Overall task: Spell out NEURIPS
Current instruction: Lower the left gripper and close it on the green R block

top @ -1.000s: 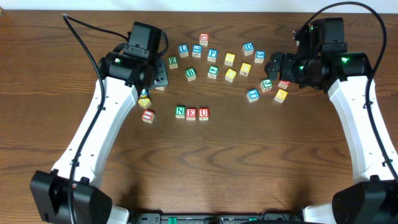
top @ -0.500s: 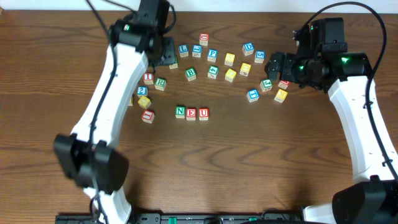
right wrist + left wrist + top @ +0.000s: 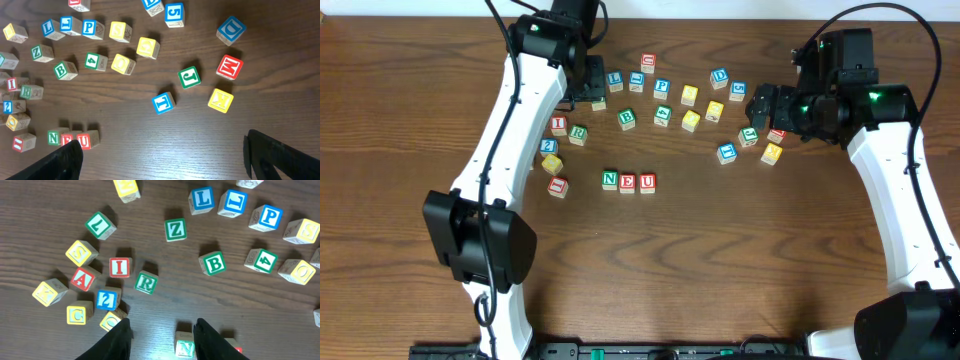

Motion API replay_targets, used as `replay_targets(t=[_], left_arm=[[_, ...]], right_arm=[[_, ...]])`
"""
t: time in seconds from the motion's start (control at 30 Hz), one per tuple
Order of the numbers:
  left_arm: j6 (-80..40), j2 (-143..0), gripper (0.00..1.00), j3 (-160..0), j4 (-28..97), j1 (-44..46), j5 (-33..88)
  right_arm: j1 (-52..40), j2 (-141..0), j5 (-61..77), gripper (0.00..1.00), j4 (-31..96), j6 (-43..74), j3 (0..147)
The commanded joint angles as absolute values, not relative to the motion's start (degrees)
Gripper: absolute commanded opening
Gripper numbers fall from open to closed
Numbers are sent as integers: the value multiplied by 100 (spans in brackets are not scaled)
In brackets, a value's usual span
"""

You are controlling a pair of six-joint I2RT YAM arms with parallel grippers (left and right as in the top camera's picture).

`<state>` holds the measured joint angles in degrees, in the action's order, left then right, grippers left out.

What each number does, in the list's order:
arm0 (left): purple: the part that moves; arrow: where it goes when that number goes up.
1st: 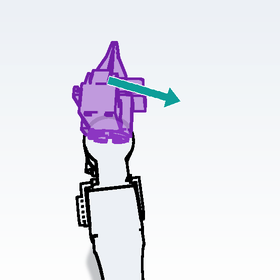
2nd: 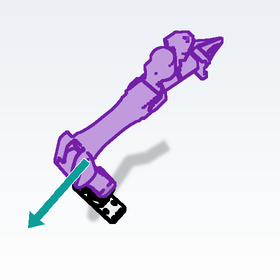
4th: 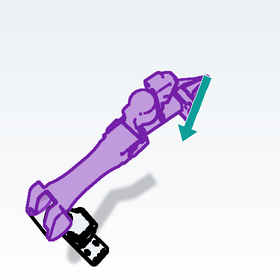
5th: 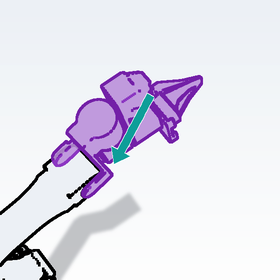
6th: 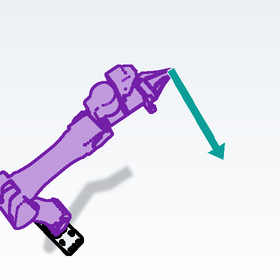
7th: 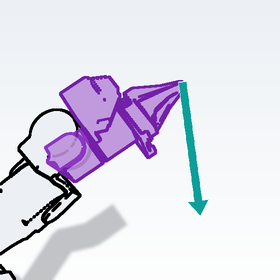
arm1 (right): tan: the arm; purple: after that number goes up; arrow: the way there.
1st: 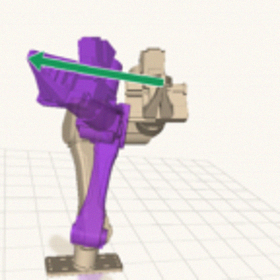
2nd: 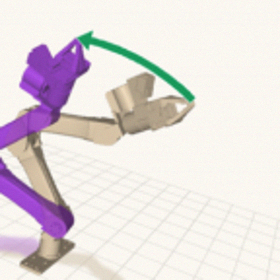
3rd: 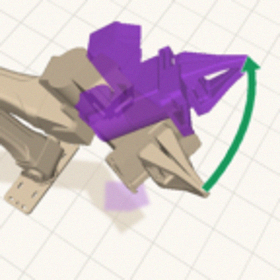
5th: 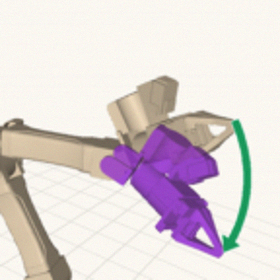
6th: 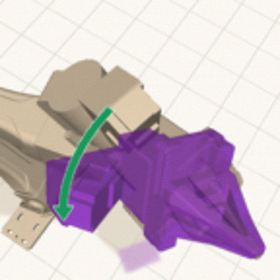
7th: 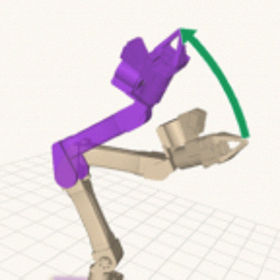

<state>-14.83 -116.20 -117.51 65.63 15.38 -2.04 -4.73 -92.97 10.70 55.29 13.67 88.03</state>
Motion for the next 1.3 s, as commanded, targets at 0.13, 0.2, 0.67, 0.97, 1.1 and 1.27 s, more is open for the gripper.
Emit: replay_targets(t=[0.13, 0.2, 0.67, 0.97, 1.1, 1.27], left_arm=[[-1365, -11646, 41, -11513, 6580, 1304, -257], [-1114, -11662, 41, -11395, 6547, 1304, -255], [-399, -11799, 41, -10082, 5839, 1345, 82], [-211, -12003, 49, -9723, 5310, 1341, 82], [-213, -12136, 52, -9723, 5127, 1341, 21], [-213, -12296, 56, -9723, 4908, 1341, -130]], right_arm=[[-510, -9297, 1066, 99, 5529, 1411, 8903], [-508, -9297, 1066, 99, 5531, 1411, 8903], [-508, -9297, 1066, 99, 5531, 1411, 8903], [-508, -9297, 1066, 99, 5531, 1411, 8903], [-508, -9297, 1066, 99, 5531, 1411, 8903], [-508, -9297, 1066, 99, 5533, 1411, 8903]])
